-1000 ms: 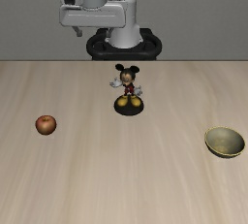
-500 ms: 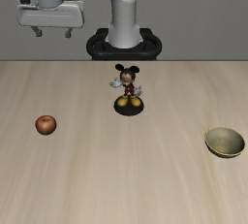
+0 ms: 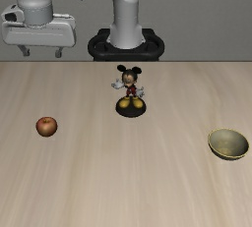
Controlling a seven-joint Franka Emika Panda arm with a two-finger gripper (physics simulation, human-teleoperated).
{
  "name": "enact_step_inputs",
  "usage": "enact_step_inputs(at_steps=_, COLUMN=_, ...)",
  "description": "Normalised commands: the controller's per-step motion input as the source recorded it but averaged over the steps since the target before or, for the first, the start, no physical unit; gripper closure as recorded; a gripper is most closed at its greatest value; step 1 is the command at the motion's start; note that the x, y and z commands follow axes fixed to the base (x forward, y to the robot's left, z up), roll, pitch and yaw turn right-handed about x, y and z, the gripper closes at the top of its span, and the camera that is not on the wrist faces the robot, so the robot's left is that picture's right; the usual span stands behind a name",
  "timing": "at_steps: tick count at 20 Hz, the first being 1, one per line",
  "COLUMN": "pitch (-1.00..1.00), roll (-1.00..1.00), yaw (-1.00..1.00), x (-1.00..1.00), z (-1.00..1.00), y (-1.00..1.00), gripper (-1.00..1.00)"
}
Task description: Pick up the apple and put it on the bowl
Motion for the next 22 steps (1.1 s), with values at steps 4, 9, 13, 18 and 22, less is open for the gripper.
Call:
enact_step_inputs(at_steps=4, pitch=0.00, roll=0.00, yaw=0.00, x=1.00, z=0.00, y=0.00, gripper=-1.00)
enact_step_inputs(at_steps=9, pitch=0.00, roll=0.00, yaw=0.00, x=0.20, z=-0.80, y=0.00, gripper=-1.00)
enact_step_inputs(at_steps=13, pitch=0.00, roll=0.00, yaw=0.00, x=0.00, z=-1.00, y=0.00, gripper=-1.00)
enact_step_inputs(at_steps=18, pitch=0.00, roll=0.00, yaw=0.00, x=0.00, z=-1.00, y=0.00, gripper=-1.00)
enact_step_inputs(at_steps=22, pitch=0.00, roll=0.00, yaw=0.00, x=0.00, z=-1.00, y=0.00, gripper=-1.00)
